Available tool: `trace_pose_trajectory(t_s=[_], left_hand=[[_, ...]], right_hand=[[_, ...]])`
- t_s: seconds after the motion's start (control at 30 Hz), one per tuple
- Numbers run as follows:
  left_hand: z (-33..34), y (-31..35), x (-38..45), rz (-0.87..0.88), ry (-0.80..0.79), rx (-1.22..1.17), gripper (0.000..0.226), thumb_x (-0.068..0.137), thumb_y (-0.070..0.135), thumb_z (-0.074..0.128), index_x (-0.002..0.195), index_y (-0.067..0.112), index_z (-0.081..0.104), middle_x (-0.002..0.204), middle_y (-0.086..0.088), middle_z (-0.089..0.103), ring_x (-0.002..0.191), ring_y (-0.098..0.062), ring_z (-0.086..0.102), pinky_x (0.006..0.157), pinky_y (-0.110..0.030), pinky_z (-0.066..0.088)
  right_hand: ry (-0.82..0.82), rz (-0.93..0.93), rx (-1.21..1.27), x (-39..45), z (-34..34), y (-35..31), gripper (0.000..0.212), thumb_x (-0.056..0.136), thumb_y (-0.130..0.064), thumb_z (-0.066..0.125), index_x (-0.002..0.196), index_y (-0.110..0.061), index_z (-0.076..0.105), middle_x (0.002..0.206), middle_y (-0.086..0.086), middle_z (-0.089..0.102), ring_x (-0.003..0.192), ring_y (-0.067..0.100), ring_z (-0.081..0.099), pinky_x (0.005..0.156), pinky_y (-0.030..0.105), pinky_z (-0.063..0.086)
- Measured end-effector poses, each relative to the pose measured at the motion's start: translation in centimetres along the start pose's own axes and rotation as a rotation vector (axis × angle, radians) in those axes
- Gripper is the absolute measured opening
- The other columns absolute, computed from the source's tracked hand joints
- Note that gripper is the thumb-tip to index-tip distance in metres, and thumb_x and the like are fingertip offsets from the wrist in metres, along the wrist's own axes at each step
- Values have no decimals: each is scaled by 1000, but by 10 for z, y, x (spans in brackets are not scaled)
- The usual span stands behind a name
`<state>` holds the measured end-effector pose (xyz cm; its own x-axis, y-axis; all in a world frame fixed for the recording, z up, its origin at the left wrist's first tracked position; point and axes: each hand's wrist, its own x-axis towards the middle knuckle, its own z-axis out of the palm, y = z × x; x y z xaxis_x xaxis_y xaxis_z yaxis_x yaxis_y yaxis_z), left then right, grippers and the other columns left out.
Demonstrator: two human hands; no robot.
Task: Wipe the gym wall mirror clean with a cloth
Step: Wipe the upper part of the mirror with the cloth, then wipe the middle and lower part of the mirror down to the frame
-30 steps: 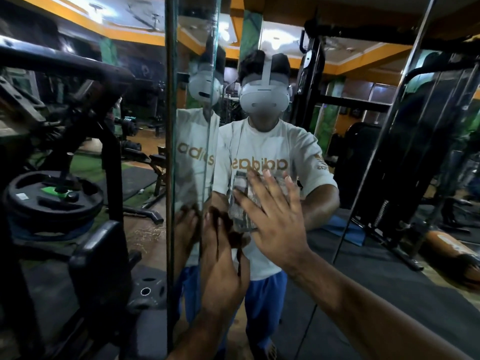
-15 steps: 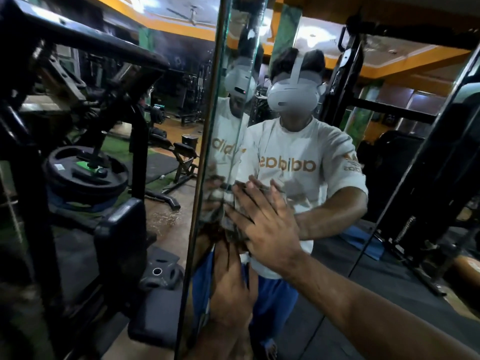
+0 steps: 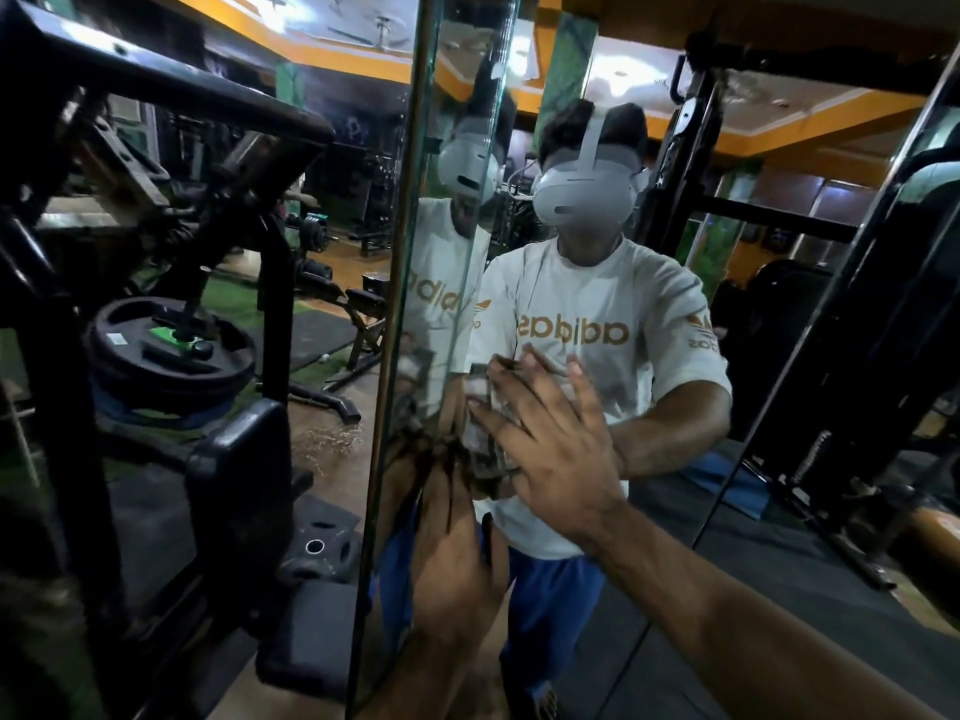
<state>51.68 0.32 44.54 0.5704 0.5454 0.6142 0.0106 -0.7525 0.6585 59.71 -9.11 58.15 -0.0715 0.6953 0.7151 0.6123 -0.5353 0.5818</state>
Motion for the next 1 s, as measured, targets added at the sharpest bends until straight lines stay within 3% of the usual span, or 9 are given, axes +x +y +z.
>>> trace_pose_trajectory(t_s=[0.07,0.2,0.33,0.5,0.6,0.7,0.83,0.93,1.0], left_hand=[[-4,0,1,47,-6,-27,67,100,37,43,158,6,29,164,-8,29,152,-20,24,123,-20,12],[-9,6,2,66,-12,-66,67,99,36,39,159,9,25,164,-9,29,152,-22,26,121,-32,26],[-7,9,3,60,93,-51,67,98,31,49,157,7,30,163,-7,32,148,-14,27,114,-31,36],[-9,10,4,93,121,-29,66,97,26,55,156,6,33,163,-6,32,150,-9,20,113,-35,40],[-11,13,5,87,129,-51,66,96,24,56,156,7,33,162,-7,35,148,-11,27,109,-36,46],[-13,13,5,57,112,-77,66,98,31,51,158,10,31,164,-3,32,149,-7,23,112,-29,41],[-16,16,4,19,114,-90,66,97,37,45,156,8,35,160,-8,37,146,-3,21,112,-17,28],[-22,22,8,45,104,-109,68,96,34,47,157,8,31,162,-11,33,149,-4,17,116,-9,17],[-27,25,15,95,109,-130,69,95,29,50,157,6,30,164,-11,30,152,-4,13,118,-9,13]], right_hand=[[0,-6,-6,-4,0,-6,48,97,-22,52,144,-23,62,160,9,48,153,32,37,129,57,8],[-70,-104,11,-7,-4,1,47,99,-19,46,141,-24,64,161,6,48,153,31,38,129,57,9],[-11,27,14,-4,-5,1,54,90,-18,48,141,-21,65,159,10,48,153,33,36,124,63,21],[-72,-117,-3,-22,5,1,46,106,-26,43,149,-24,58,165,7,39,155,31,34,128,58,14],[-18,-9,23,-16,5,-2,49,104,-16,37,147,-23,59,164,7,41,155,31,33,128,58,13],[-28,-11,31,-18,8,-13,50,99,-17,48,149,-22,56,164,8,41,156,31,32,129,57,10],[-66,-79,35,-10,5,0,49,110,-31,27,146,-25,60,165,6,39,155,32,32,128,58,12],[8,96,22,3,4,-2,51,96,-24,51,147,-23,59,165,8,40,157,32,26,127,60,14],[-7,48,-14,-7,5,-7,52,97,-27,56,150,-23,54,165,9,40,157,31,28,128,59,12]])
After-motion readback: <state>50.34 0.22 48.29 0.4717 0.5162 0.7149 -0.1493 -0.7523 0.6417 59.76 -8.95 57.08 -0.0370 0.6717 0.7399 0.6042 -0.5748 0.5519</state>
